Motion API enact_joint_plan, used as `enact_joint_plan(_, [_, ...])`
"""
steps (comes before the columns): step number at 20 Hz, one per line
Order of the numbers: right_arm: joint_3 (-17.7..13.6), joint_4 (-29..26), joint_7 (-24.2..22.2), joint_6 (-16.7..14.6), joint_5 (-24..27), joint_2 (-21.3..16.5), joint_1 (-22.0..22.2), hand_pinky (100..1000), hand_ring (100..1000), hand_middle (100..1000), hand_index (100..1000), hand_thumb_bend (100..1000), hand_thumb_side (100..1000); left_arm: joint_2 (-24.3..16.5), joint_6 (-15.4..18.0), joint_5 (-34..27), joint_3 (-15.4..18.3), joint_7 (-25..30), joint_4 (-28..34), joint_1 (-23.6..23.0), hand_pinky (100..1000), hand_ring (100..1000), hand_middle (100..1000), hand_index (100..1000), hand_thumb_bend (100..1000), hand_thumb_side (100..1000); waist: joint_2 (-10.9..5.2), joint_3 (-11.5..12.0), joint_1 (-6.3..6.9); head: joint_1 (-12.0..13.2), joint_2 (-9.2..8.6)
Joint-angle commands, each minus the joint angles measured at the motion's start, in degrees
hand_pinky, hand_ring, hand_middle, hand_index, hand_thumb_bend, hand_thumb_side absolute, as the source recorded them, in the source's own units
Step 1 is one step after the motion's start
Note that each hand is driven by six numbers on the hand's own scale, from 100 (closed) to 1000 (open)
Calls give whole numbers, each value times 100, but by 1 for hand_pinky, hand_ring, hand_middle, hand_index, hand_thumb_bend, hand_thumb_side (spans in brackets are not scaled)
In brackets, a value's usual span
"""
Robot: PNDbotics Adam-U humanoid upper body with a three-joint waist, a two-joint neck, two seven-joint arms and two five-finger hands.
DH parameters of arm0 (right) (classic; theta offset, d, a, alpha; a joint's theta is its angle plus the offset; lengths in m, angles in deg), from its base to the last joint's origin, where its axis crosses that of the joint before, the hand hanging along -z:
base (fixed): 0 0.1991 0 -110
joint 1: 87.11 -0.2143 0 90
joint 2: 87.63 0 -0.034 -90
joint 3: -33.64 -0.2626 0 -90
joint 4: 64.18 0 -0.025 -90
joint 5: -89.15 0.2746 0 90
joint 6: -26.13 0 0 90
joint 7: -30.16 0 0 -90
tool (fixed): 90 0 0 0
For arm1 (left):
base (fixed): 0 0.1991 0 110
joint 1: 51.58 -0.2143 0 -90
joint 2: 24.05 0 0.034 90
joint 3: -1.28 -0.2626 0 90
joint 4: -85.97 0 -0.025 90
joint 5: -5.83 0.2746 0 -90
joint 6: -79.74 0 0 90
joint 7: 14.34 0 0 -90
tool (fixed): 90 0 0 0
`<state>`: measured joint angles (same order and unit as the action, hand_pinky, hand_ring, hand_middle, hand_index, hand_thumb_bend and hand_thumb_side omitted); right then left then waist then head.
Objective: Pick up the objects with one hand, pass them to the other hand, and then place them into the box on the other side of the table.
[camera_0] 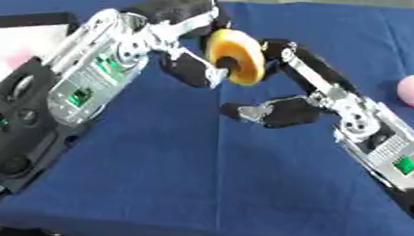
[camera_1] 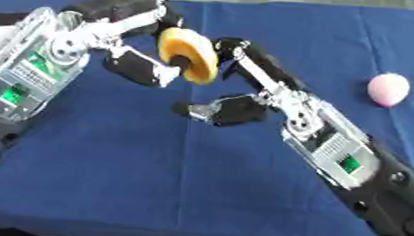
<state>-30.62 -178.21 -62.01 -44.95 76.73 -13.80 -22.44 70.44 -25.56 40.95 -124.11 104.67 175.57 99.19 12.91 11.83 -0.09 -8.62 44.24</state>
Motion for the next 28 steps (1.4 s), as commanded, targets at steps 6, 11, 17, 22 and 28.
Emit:
enact_joint_plan(6, [-150,-56,111,249,-72,-269,95,653,764,773,832,600,437,-483,-122,-176,298,69,750,-50,662,506,347,387,100,243,-86,34,-15,-8,-12])
enact_joint_plan(11, [-172,-56,110,272,-89,-305,181,654,764,774,831,596,426,-694,-257,-240,516,-71,1206,-172,659,503,345,387,100,237,-80,57,-37,-4,-12])
enact_joint_plan(17, [-248,-56,234,238,-46,-416,322,652,761,772,822,617,365,-1019,-483,-465,1000,-450,1578,-295,657,500,339,385,100,247,-77,75,-62,34,-12])
enact_joint_plan(22, [-398,-56,472,106,112,-599,460,657,763,774,814,563,374,-1448,-730,-673,1447,-901,1535,-443,652,497,336,383,100,265,-65,66,-73,124,-12])
enact_joint_plan(28, [-700,-56,965,-175,293,-809,654,643,749,757,793,591,310,-1922,-899,-685,1791,-1355,1082,-618,653,498,337,384,100,267,-7,17,-94,276,-12])
